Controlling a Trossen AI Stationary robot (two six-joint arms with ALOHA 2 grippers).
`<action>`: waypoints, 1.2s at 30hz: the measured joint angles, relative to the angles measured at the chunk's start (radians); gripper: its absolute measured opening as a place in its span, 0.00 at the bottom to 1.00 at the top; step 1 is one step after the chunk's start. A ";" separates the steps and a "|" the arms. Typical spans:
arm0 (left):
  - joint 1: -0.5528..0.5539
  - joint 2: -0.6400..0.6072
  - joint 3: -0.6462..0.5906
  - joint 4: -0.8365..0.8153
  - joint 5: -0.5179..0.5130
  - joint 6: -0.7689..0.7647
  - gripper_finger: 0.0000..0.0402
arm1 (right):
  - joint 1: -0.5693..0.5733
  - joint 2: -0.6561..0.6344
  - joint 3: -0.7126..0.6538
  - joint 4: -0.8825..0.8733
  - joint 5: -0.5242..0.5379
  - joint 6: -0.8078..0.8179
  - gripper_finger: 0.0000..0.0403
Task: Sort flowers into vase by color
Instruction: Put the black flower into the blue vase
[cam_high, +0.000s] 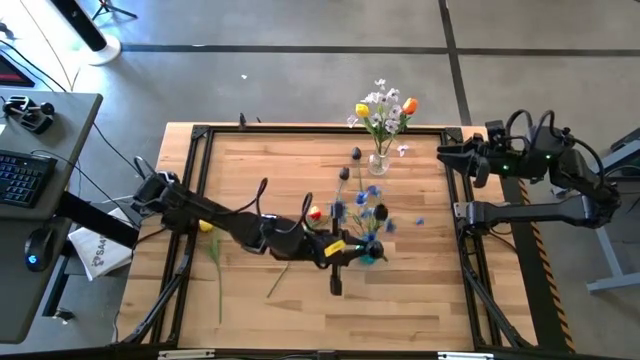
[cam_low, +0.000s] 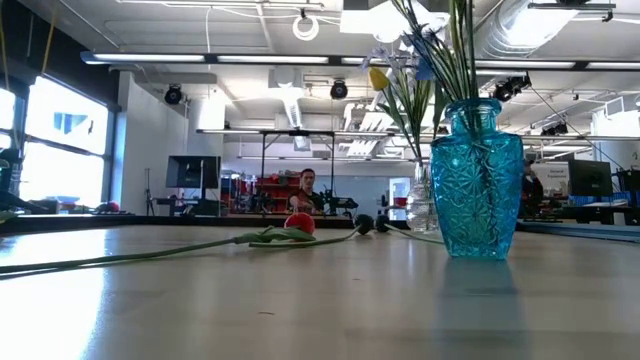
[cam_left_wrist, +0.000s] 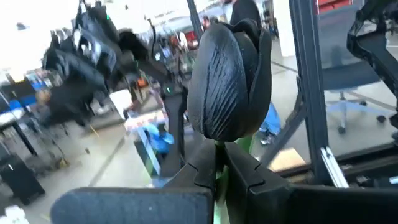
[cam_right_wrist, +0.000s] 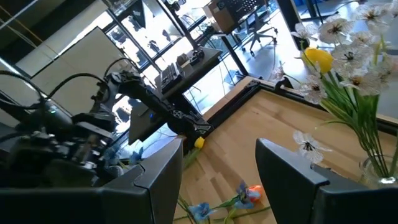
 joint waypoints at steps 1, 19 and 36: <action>0.003 0.000 -0.009 -0.003 0.010 -0.022 0.00 | 0.000 0.000 0.000 0.005 -0.003 -0.001 0.49; 0.028 0.025 -0.014 -0.104 -0.033 -0.331 0.12 | 0.000 0.000 0.000 0.030 -0.044 -0.004 0.49; 0.094 -0.004 0.000 -0.257 0.153 -0.627 0.42 | 0.000 0.000 0.001 -0.002 -0.050 -0.023 0.49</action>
